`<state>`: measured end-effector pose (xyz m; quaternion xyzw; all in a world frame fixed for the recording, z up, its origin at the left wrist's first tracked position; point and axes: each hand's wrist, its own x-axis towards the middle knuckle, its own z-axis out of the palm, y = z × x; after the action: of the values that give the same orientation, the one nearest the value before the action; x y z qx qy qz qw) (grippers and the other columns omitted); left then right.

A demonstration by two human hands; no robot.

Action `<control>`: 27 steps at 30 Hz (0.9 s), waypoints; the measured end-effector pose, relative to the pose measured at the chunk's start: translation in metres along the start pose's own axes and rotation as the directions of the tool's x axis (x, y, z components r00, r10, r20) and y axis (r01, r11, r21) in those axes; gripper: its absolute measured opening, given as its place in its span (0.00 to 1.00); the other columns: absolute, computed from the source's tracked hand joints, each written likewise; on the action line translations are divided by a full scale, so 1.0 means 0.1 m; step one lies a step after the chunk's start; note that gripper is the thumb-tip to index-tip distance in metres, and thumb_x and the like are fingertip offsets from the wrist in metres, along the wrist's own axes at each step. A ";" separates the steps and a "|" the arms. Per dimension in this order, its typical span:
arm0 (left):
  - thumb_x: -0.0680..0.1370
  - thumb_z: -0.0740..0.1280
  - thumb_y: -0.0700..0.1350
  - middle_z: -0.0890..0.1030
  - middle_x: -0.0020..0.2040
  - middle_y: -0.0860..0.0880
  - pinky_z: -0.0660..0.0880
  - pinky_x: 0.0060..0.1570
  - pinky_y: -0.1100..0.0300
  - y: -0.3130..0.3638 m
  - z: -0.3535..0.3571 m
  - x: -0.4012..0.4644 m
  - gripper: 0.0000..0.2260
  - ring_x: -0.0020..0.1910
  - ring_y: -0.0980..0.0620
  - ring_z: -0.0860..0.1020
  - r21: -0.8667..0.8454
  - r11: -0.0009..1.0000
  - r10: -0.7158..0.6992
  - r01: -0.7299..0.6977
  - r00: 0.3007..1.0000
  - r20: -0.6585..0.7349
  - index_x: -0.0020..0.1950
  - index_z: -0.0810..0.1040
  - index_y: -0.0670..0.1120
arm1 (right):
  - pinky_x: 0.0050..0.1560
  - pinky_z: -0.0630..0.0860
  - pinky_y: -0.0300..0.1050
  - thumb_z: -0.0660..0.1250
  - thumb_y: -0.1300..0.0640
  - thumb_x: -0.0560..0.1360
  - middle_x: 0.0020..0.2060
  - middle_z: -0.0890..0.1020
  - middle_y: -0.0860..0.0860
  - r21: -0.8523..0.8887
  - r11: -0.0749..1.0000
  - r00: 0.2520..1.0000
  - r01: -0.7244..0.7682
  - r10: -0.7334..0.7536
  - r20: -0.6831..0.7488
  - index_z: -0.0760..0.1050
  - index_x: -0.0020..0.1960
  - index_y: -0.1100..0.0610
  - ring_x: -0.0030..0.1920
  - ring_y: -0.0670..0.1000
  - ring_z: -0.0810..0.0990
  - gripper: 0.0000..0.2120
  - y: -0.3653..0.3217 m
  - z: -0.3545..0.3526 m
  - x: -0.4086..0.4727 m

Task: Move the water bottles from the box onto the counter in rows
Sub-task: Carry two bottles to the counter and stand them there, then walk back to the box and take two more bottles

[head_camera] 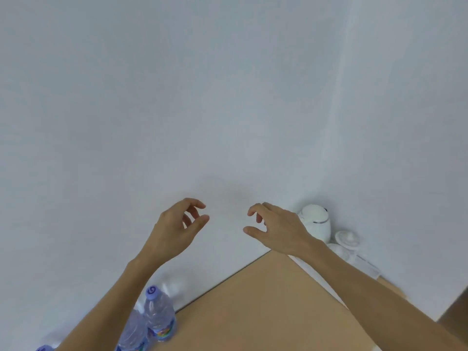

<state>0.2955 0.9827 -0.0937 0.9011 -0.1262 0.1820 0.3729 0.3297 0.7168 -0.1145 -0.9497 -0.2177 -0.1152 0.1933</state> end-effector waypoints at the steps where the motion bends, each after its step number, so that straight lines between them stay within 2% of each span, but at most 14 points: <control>1: 0.76 0.68 0.55 0.78 0.45 0.62 0.73 0.39 0.70 0.17 0.08 0.07 0.07 0.42 0.59 0.78 -0.017 0.999 0.034 -0.033 0.999 0.008 0.53 0.75 0.60 | 0.46 0.69 0.42 0.60 0.35 0.76 0.49 0.75 0.40 -0.016 1.000 0.999 -0.020 0.020 -0.025 0.69 0.61 0.43 0.46 0.41 0.73 0.18 0.12 -0.16 -0.09; 9: 0.76 0.68 0.55 0.78 0.47 0.60 0.76 0.40 0.66 1.76 1.05 0.46 0.07 0.43 0.58 0.78 -0.155 0.949 0.288 -0.274 0.954 0.080 0.54 0.76 0.59 | 0.49 0.70 0.42 0.61 0.37 0.76 0.50 0.72 0.38 -0.090 0.978 0.970 -0.188 0.170 -0.173 0.68 0.59 0.42 0.48 0.39 0.71 0.15 1.28 -1.42 -1.19; 14: 0.76 0.68 0.52 0.78 0.46 0.59 0.74 0.40 0.68 2.85 1.82 0.57 0.07 0.42 0.58 0.78 -0.277 0.885 0.416 -0.374 0.902 0.113 0.53 0.76 0.59 | 0.49 0.71 0.43 0.61 0.37 0.76 0.51 0.71 0.37 -0.169 0.930 0.921 -0.326 0.272 -0.280 0.68 0.60 0.42 0.49 0.39 0.69 0.16 2.00 -2.12 -2.04; 21: 0.76 0.69 0.50 0.79 0.45 0.57 0.73 0.38 0.67 4.12 3.09 0.46 0.06 0.40 0.56 0.78 -0.475 0.787 0.533 -0.394 0.821 0.202 0.53 0.77 0.58 | 0.49 0.77 0.40 0.61 0.34 0.75 0.55 0.73 0.39 -0.197 0.797 0.791 -0.571 0.469 -0.392 0.69 0.61 0.41 0.47 0.41 0.73 0.19 2.89 -2.78 -3.29; 27: 0.77 0.68 0.52 0.78 0.46 0.60 0.72 0.37 0.74 5.04 4.09 0.43 0.07 0.43 0.60 0.77 -0.570 0.712 0.620 -0.410 0.748 0.236 0.54 0.76 0.57 | 0.50 0.72 0.36 0.62 0.35 0.75 0.58 0.73 0.40 -0.187 0.654 0.659 -0.733 0.614 -0.435 0.69 0.61 0.42 0.51 0.42 0.73 0.18 3.54 -3.15 -4.07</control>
<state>0.2469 0.3370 -0.0283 0.7208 -0.4954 0.0495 0.4823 0.0921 0.1413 -0.0670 -0.9451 0.2164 -0.2293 0.0859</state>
